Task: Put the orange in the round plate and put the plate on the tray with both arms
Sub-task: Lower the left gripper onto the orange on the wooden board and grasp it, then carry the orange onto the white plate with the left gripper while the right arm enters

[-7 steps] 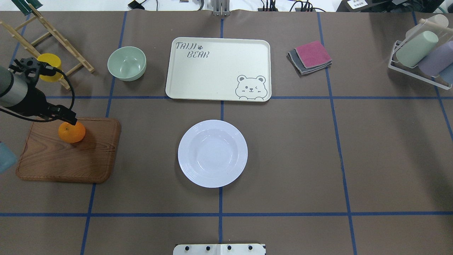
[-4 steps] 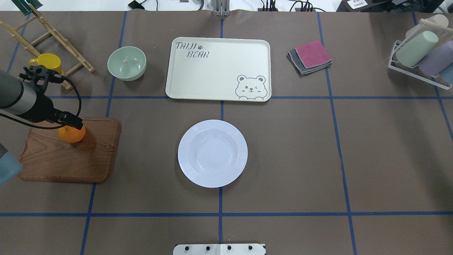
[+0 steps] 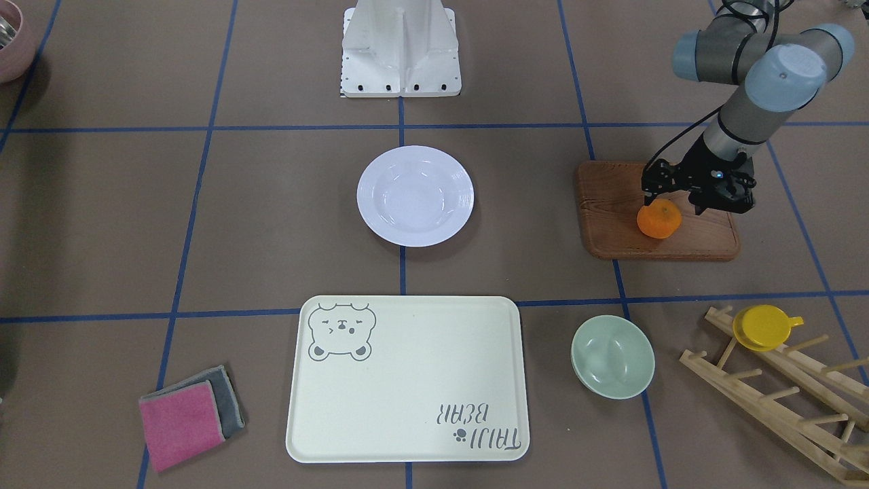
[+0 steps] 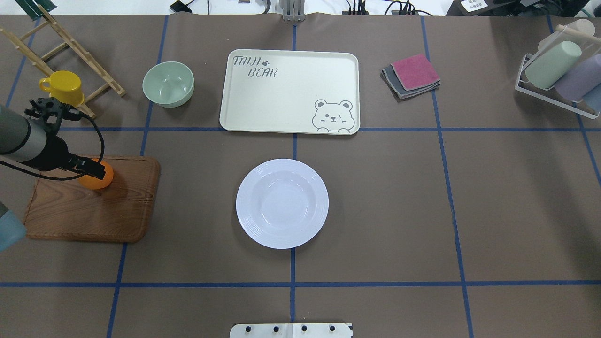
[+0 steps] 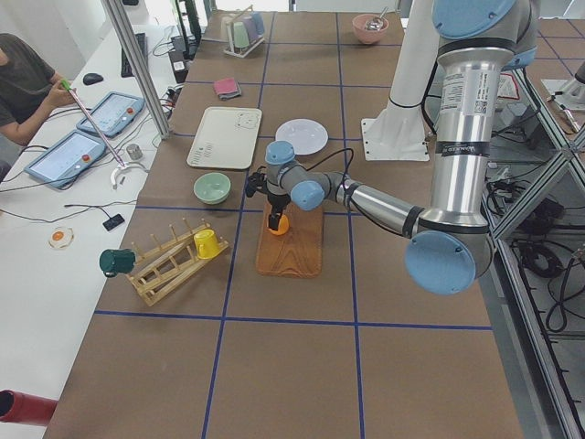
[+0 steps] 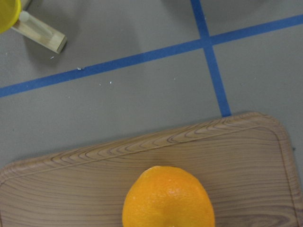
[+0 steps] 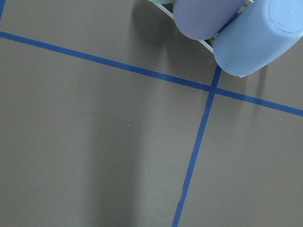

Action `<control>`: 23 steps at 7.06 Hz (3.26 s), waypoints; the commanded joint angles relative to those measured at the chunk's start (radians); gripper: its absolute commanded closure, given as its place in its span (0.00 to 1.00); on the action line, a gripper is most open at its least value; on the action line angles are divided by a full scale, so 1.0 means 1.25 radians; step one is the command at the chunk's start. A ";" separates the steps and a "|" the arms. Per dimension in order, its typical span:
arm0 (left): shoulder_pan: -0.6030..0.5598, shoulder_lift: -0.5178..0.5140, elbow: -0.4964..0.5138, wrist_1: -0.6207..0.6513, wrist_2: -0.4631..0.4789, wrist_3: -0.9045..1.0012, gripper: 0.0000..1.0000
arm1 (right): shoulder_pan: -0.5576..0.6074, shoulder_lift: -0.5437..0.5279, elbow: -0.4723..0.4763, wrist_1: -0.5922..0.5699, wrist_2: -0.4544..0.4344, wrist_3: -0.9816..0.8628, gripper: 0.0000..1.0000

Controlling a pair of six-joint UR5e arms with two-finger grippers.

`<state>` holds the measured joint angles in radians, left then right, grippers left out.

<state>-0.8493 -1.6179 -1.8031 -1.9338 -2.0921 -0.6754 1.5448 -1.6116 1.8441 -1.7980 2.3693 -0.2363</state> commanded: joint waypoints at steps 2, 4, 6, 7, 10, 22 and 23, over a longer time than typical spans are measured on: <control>0.035 -0.015 0.035 0.000 0.033 -0.001 0.01 | 0.000 -0.001 -0.003 0.001 -0.001 0.000 0.00; 0.044 -0.041 0.068 -0.003 0.034 -0.001 0.01 | 0.000 -0.001 -0.003 0.001 0.001 -0.001 0.00; 0.044 -0.053 0.074 0.000 0.023 0.002 0.99 | -0.001 -0.002 -0.011 0.001 0.003 -0.002 0.00; 0.044 -0.081 0.056 0.007 -0.023 0.002 1.00 | -0.002 -0.002 -0.019 0.003 0.012 -0.002 0.00; 0.081 -0.284 0.055 0.050 -0.113 -0.210 1.00 | -0.028 0.001 -0.006 0.005 0.089 -0.002 0.00; 0.335 -0.576 0.213 0.211 0.178 -0.430 0.01 | -0.559 0.192 -0.048 0.487 0.013 0.754 0.00; 0.333 -0.575 0.209 0.211 0.187 -0.429 0.00 | -0.605 0.235 -0.052 0.489 -0.031 0.868 0.01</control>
<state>-0.4313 -2.3366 -1.5394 -1.6705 -1.8760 -1.2133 0.8505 -1.3820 1.7873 -1.1889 2.3833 0.6865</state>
